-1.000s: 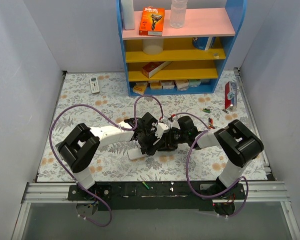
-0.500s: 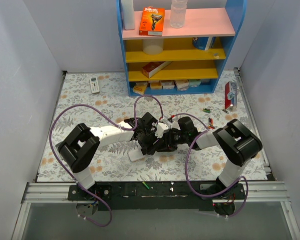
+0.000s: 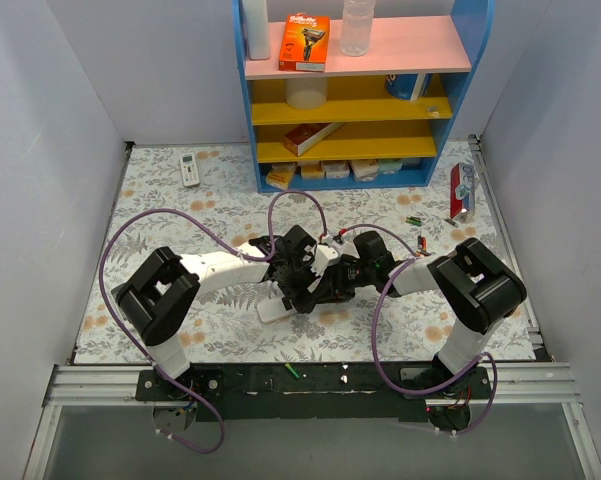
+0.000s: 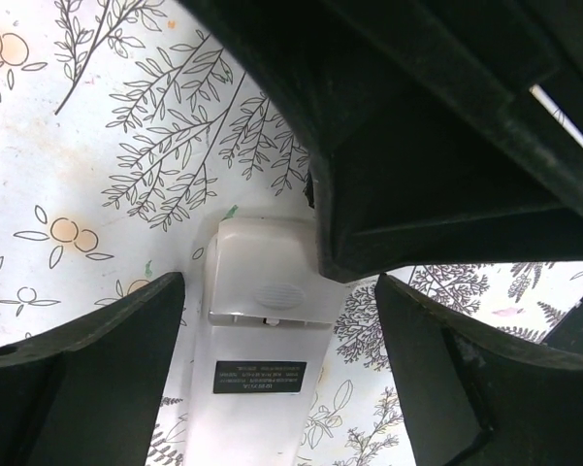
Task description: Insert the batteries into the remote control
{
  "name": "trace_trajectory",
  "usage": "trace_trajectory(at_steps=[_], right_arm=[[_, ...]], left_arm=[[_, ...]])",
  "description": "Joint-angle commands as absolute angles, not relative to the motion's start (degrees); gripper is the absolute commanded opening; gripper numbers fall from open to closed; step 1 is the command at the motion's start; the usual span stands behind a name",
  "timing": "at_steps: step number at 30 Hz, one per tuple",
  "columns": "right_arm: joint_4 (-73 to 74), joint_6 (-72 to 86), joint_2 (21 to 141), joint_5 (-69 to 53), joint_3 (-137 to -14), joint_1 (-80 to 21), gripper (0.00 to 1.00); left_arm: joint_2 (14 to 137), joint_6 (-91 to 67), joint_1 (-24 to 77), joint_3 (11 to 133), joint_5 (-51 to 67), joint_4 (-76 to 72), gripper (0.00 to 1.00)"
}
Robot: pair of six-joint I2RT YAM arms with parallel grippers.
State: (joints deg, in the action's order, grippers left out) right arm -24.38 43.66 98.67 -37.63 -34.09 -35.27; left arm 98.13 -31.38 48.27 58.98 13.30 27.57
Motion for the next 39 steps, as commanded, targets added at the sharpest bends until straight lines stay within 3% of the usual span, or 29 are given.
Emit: trace_trajectory(at_steps=[1, 7, 16, 24, 39], right_arm=[[-20.4, 40.8, 97.6, -34.0, -35.1, -35.3, 0.39], [-17.1, 38.9, 95.6, -32.7, -36.3, -35.3, 0.39], [-14.3, 36.4, 95.5, -31.4, -39.4, -35.9, 0.4], [-13.5, 35.8, 96.9, -30.9, -42.2, -37.3, 0.41], [-11.1, 33.3, 99.1, -25.5, -42.4, -41.0, 0.41]], left_arm=[[95.5, -32.5, 48.6, 59.6, 12.3, 26.9, 0.83], [91.0, -37.7, 48.5, 59.7, 8.7, 26.5, 0.9], [79.6, -49.7, 48.5, 55.5, 4.0, 29.0, 0.91], [73.7, -62.6, 47.8, 48.7, -4.7, 35.1, 0.86], [74.1, -77.6, 43.2, 44.0, -5.5, 37.1, 0.77]])
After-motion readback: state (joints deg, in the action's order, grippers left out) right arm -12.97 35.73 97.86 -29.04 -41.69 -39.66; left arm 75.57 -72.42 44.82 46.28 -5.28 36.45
